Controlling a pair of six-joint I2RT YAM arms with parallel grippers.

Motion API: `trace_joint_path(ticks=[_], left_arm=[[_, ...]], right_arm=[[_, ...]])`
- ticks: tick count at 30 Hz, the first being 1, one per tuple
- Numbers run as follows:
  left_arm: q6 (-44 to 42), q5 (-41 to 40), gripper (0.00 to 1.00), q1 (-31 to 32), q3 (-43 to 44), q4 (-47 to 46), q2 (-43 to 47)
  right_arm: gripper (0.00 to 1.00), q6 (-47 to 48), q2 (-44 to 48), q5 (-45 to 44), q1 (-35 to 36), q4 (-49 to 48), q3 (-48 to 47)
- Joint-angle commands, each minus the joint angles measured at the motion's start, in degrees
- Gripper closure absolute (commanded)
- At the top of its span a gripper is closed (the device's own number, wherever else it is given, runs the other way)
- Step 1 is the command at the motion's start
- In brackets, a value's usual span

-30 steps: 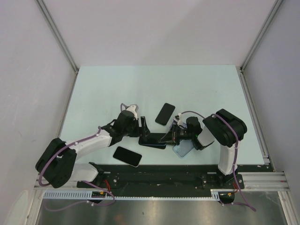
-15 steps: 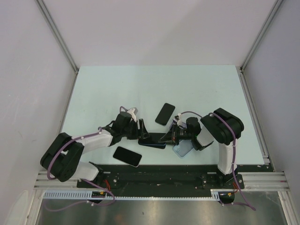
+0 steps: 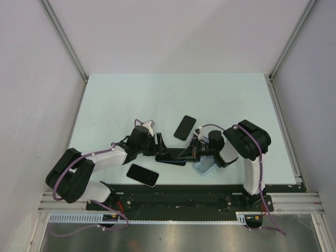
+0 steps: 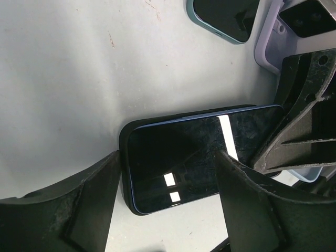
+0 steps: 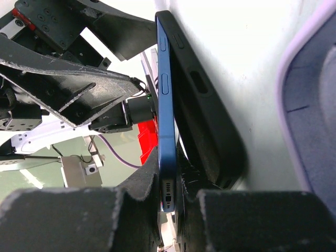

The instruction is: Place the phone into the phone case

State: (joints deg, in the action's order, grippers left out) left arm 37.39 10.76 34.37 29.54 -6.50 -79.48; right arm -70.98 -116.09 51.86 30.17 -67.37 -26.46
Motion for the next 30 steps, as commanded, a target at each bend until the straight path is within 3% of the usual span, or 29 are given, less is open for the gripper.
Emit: trace_joint_path(ticks=[1,8,16,21,30], left_arm=[[-1.2,2.4,0.23,2.4,0.6,-0.9,0.9],[-5.2,-4.1,0.23,2.4,1.9,6.1,8.2],[-7.2,-7.1,0.23,2.4,2.8,11.6,15.4],[-6.6,-5.1,0.27,2.4,2.7,11.7,14.9],[-6.5,-3.5,0.39,2.8,4.5,11.4,8.4]], right_arm=[[1.00,0.7,-2.7,-1.6,1.5,4.8,-1.9],[1.00,3.6,-1.2,-1.2,1.9,8.9,-3.2],[0.99,15.8,4.3,-5.8,3.8,32.9,-9.2],[0.97,20.0,4.8,-7.8,3.9,40.1,-11.4],[0.92,21.2,4.0,-8.4,4.0,42.2,-12.3]])
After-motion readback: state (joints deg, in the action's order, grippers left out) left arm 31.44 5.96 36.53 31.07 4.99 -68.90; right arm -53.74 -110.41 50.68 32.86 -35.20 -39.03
